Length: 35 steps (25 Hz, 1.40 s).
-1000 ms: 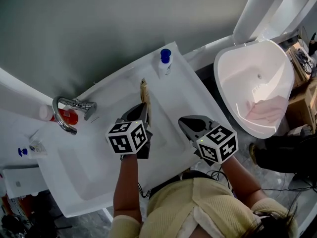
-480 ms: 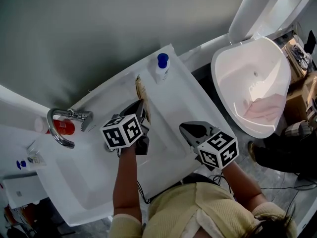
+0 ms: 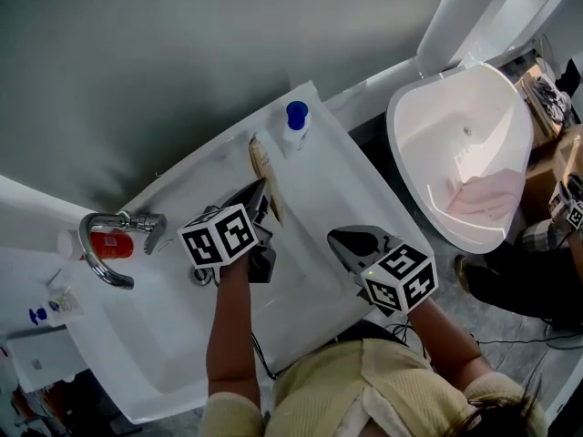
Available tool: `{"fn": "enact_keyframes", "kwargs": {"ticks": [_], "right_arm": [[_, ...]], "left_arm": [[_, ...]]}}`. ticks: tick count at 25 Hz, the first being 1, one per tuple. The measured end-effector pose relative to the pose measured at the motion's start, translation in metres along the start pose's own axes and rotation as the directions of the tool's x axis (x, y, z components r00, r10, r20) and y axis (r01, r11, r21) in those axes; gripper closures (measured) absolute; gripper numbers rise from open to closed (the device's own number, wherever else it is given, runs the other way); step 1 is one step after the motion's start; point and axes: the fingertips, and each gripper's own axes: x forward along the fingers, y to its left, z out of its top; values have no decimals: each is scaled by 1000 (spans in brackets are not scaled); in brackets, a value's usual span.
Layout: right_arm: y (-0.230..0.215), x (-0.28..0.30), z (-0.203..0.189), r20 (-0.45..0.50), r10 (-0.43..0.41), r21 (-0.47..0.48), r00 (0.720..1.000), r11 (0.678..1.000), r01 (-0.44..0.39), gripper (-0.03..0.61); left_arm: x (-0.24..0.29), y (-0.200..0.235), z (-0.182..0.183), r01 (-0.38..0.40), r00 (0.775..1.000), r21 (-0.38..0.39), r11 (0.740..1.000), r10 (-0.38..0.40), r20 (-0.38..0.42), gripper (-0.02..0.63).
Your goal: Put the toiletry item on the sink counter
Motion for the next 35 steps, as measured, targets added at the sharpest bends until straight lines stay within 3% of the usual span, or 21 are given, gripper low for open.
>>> {"fn": "enact_keyframes", "kwargs": {"ticks": [8, 20, 30, 35], "right_arm": [[-1, 15, 5, -15, 8, -7, 1000, 1000, -8, 552], [1, 27, 6, -33, 26, -12, 999, 1000, -26, 552], [2, 32, 3, -44, 32, -9, 999, 999, -32, 552], [-3, 31, 3, -42, 20, 0, 999, 1000, -20, 554]], "left_arm": [[9, 3, 8, 15, 1000, -47, 999, -14, 14, 572], [24, 15, 13, 60, 998, -229, 972, -51, 44, 572], [37, 22, 12, 30, 999, -243, 970, -23, 31, 572], [42, 16, 11, 34, 999, -197, 980, -29, 25, 572]]}}
